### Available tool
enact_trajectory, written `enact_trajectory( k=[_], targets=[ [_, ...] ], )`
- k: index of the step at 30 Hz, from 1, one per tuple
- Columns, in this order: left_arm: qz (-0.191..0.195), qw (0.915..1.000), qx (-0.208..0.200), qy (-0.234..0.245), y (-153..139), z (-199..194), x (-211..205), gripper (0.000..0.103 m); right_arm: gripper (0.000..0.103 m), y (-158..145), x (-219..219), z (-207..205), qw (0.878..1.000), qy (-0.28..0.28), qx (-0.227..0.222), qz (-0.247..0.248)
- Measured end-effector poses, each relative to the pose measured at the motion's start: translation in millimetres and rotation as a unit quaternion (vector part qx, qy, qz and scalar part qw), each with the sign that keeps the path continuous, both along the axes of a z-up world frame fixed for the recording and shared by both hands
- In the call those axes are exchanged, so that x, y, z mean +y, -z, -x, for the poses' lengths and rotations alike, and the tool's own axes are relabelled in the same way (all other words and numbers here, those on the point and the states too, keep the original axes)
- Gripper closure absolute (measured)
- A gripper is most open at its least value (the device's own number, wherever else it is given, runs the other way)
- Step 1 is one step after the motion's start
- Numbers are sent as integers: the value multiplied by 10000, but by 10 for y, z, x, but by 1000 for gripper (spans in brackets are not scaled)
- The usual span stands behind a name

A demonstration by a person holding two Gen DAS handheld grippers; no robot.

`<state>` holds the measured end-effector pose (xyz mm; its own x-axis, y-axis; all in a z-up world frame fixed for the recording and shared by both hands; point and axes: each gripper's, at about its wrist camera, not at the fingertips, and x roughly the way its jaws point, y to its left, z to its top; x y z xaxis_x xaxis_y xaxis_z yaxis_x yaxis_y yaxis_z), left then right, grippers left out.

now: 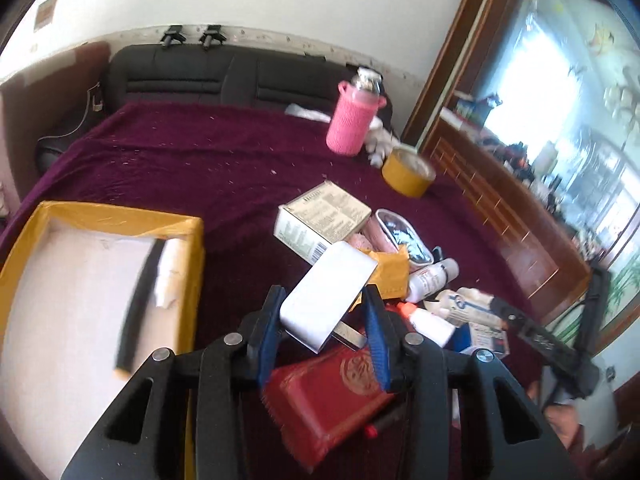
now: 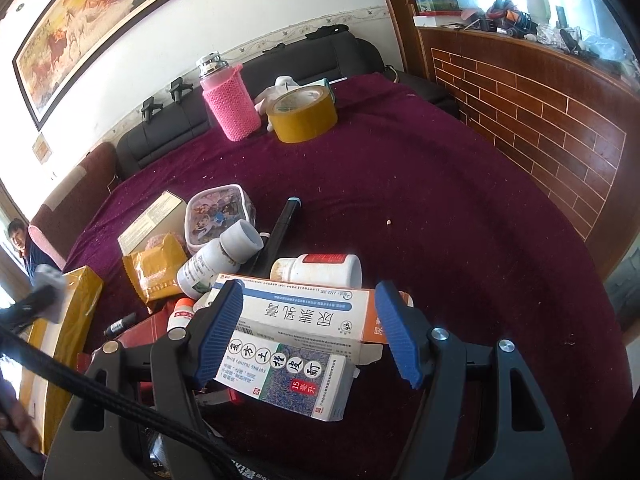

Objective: Organize objects
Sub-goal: 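Carry the charger toward the tray with the left gripper while the right grasps the black USB stick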

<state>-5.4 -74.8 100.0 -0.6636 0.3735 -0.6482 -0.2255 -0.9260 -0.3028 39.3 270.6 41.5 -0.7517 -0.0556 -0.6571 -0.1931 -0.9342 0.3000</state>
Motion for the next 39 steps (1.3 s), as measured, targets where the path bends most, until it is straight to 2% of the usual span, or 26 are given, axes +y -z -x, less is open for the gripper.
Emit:
enact_trajectory(
  k=[3,6,10,13,15,18,23,26,30,33,35,37,39],
  targets=[
    [-97,9997,94,-182,-87,-268,-320,69,35,-62,-53,-16,9998,27,-61,-167],
    [25,9992,184,-367,-96,-518,-614,69,35,-289,-170,-81,9981,-373,-163,473],
    [-119,9984,165,-535,-8,-728,-913,69,35,-567,-664,67,9790,-1519,-366,1307],
    [-299,9976,130,-605,76,-805,-1079,69,35,-452,-1173,386,9639,-1979,-869,1557],
    [-369,9972,111,-635,123,-873,-1197,69,35,-276,-1453,602,9571,-2075,-1275,1573],
    [-376,9971,124,-654,180,-979,-1352,69,42,22,-1738,843,9440,-2044,-1881,1781],
    [-392,9967,216,-678,239,-1028,-1522,69,48,203,-1953,1079,9522,-1400,-2437,1194],
    [-547,9958,186,-714,290,-1013,-1612,69,54,229,-2049,1156,9553,-1233,-2541,873],
    [-647,9949,109,-765,367,-987,-1713,69,56,211,-2144,1156,9639,-1011,-2414,482],
    [-698,9944,80,-794,400,-1017,-1746,69,71,182,-2213,1129,9705,-839,-2258,110],
    [-691,9944,71,-799,408,-1037,-1755,69,85,178,-2240,1051,9732,-817,-2135,-268],
    [-656,9945,61,-809,405,-1059,-1753,69,91,183,-2232,981,9757,-872,-1950,-480],
    [-609,9947,59,-828,387,-1080,-1759,69,93,176,-2182,914,9773,-904,-1870,-416]
  ],
)
